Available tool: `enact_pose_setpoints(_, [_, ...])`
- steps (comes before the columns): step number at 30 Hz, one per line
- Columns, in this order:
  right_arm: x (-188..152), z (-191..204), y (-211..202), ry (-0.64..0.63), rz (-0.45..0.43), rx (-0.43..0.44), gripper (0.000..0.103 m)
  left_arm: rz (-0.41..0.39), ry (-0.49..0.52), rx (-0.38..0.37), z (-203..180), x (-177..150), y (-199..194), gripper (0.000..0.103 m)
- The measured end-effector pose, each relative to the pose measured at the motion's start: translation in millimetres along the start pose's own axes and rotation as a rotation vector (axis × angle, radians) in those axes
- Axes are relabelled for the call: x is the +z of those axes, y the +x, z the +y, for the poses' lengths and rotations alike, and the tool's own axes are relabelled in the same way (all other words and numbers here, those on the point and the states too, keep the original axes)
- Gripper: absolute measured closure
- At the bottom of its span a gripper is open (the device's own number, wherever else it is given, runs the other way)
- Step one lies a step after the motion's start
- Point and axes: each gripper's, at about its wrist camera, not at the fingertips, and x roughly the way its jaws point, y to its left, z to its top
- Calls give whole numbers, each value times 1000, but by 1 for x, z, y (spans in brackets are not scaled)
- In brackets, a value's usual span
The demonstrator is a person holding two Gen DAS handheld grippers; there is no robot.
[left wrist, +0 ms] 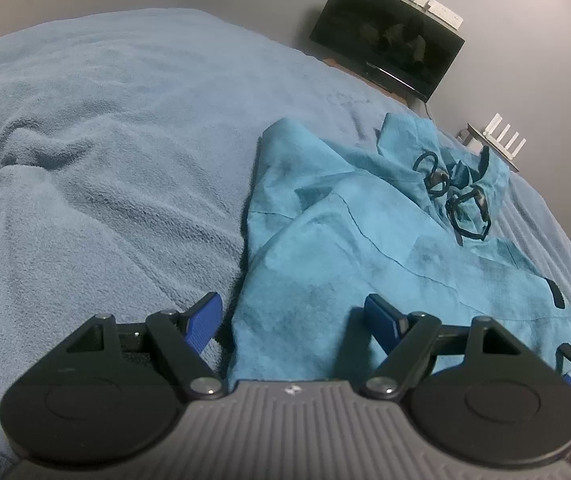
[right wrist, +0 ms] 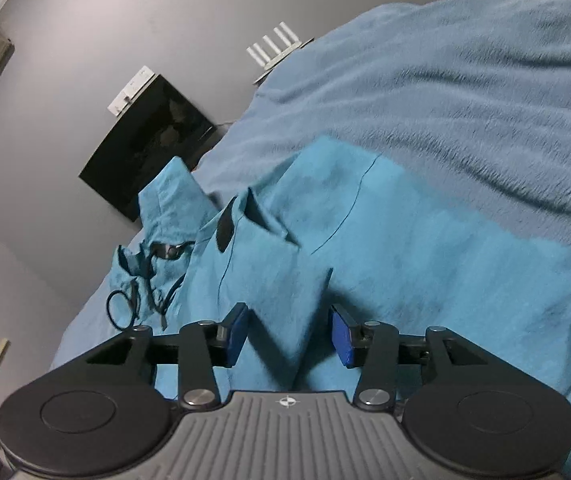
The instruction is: Fold large clothes
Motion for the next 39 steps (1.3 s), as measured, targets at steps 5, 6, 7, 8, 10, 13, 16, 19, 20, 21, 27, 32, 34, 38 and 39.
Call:
enact_pose_setpoints(5, [9, 15, -21, -59, -140, 59, 98, -81, -2, -10, 0, 2, -13, 26])
enact_pose_setpoints(6, [13, 18, -30, -63, -197, 57, 98, -111, -3, -17, 0, 3, -19, 26])
enact_pose_setpoints(7, [19, 21, -37, -71, -246, 34, 98, -135, -2, -25, -1, 4, -23, 26])
enact_pose_setpoints(8, [23, 24, -39, -92, -265, 4, 98, -153, 6, -34, -2, 5, -26, 26])
enact_pose_setpoints(10, [25, 28, -35, -184, -268, -78, 98, -142, 31, -22, -5, 5, -25, 26])
enact_pose_setpoints(13, [16, 28, -19, -227, -227, -163, 98, -54, 74, 23, -12, 2, -12, 26])
enact_pose_setpoints(16, [12, 27, -3, -241, -164, -241, 97, 27, 138, 67, -20, -3, -3, 26])
enact_pose_setpoints(19, [4, 22, 11, -280, -80, -309, 92, 82, 236, 155, -27, -11, 9, 26])
enact_pose_setpoints(20, [1, 21, 13, -272, -67, -319, 84, 89, 249, 171, -27, -14, 12, 26])
enact_pose_setpoints(21, [0, 19, 12, -262, -72, -331, 77, 91, 255, 185, -26, -14, 13, 26])
enact_pose_setpoints(27, [-2, 39, -10, -348, -270, -352, 52, 106, 274, 229, -23, -17, 18, 24])
enact_pose_setpoints(32, [-15, 60, 0, -470, -189, -191, 48, 98, 291, 260, -23, -17, 20, 23])
enact_pose_setpoints(34, [-22, 64, 13, -517, -106, -198, 48, 98, 285, 259, -21, -18, 20, 23])
enact_pose_setpoints(38, [-30, 49, 40, -545, 45, -369, 48, 72, 279, 240, -19, -22, 17, 22])
enact_pose_setpoints(39, [-28, 47, 40, -525, 41, -371, 49, 61, 278, 234, -19, -22, 14, 22])
